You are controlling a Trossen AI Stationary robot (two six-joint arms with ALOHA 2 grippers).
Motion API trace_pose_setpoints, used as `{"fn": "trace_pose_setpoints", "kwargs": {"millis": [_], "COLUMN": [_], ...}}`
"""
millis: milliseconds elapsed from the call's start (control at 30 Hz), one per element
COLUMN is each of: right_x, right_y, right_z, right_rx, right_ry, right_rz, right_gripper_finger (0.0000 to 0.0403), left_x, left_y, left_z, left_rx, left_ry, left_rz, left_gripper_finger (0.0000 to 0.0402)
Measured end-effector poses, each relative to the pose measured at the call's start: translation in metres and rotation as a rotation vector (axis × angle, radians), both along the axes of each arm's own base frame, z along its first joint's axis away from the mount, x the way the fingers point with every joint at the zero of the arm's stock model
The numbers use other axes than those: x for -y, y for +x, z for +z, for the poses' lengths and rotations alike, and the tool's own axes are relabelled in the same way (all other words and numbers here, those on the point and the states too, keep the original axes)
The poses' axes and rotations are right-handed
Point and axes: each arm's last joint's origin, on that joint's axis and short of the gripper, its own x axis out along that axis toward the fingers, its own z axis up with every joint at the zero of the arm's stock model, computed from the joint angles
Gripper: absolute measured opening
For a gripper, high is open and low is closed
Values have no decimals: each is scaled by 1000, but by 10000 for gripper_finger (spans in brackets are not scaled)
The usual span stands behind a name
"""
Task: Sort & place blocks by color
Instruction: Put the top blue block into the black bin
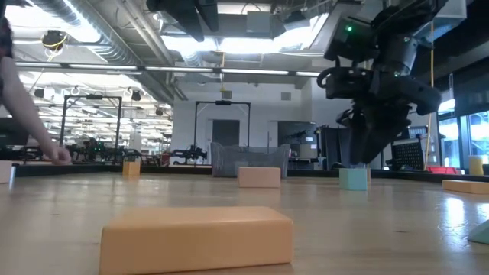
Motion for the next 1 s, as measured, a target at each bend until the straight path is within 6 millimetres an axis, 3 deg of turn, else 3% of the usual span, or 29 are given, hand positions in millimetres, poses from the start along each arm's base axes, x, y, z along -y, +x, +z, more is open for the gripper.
{"fn": "trace_pose_setpoints", "kwargs": {"millis": [467,1000], "right_x": [0,1], "right_y": [4,8], "right_z": [-12,-10], "right_rx": [-30,8], "right_ry": [1,-1], "right_rz": [-2,-1], "right_gripper_finger": [167,167], "left_x": [0,0], "left_y": [0,0], "left_z": [0,0], "left_rx": [0,0], "left_ry": [0,0], "left_rz": [0,-1], "left_gripper_finger": [179,179]}}
